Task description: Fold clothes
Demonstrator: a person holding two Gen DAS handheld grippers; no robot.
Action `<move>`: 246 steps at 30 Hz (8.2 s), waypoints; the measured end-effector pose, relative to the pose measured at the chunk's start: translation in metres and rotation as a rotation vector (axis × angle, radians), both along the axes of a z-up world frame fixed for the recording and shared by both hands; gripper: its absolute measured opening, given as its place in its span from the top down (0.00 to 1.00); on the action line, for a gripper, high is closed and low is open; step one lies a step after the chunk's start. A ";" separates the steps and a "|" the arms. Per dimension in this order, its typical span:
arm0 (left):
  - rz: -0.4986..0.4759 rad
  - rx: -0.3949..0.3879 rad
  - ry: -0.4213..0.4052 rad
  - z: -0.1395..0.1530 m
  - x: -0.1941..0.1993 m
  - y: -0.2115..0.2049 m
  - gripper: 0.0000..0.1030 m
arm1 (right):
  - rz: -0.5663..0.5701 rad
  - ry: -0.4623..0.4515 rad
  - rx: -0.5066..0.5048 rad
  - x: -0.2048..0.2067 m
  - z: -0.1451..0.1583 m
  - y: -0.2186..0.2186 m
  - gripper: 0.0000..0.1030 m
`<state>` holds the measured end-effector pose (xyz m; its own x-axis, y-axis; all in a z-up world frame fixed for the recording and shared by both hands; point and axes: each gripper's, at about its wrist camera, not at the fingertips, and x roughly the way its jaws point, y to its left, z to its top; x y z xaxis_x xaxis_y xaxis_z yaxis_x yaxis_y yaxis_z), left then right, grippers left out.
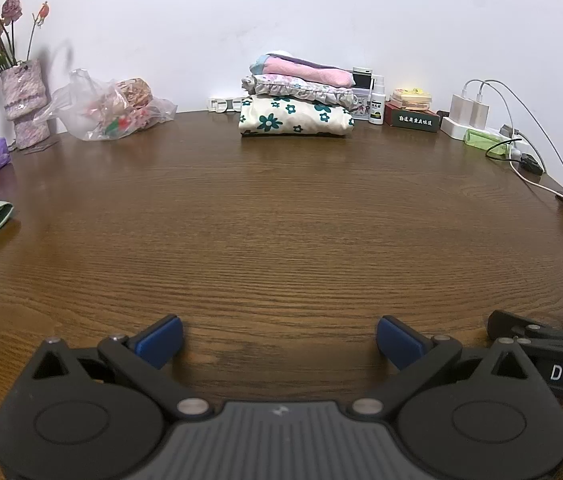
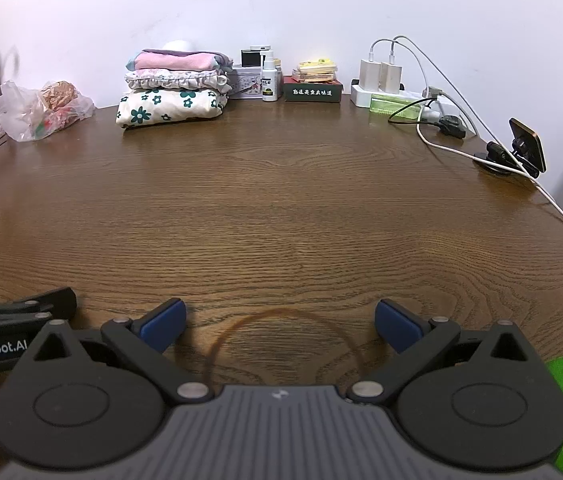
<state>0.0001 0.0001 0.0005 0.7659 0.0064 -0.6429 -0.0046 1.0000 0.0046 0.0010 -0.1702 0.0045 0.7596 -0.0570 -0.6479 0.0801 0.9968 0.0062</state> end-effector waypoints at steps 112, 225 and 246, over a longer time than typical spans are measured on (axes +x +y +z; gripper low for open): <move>-0.444 -0.547 -0.279 0.192 0.153 0.119 0.88 | 0.492 -0.080 0.561 0.222 0.170 -0.005 0.94; -0.188 0.336 -0.175 0.004 -0.079 0.030 0.92 | 0.429 -0.312 -0.498 -0.094 0.027 0.101 0.98; -0.349 0.041 -0.813 0.301 -0.194 0.080 0.96 | 0.417 -0.749 -0.514 -0.177 0.247 0.051 0.99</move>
<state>-0.1938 0.0805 0.3010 0.9484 -0.3017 0.0972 0.2831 0.9442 0.1682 -0.1764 -0.1192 0.2515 0.9851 0.1685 0.0350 -0.1250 0.8401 -0.5278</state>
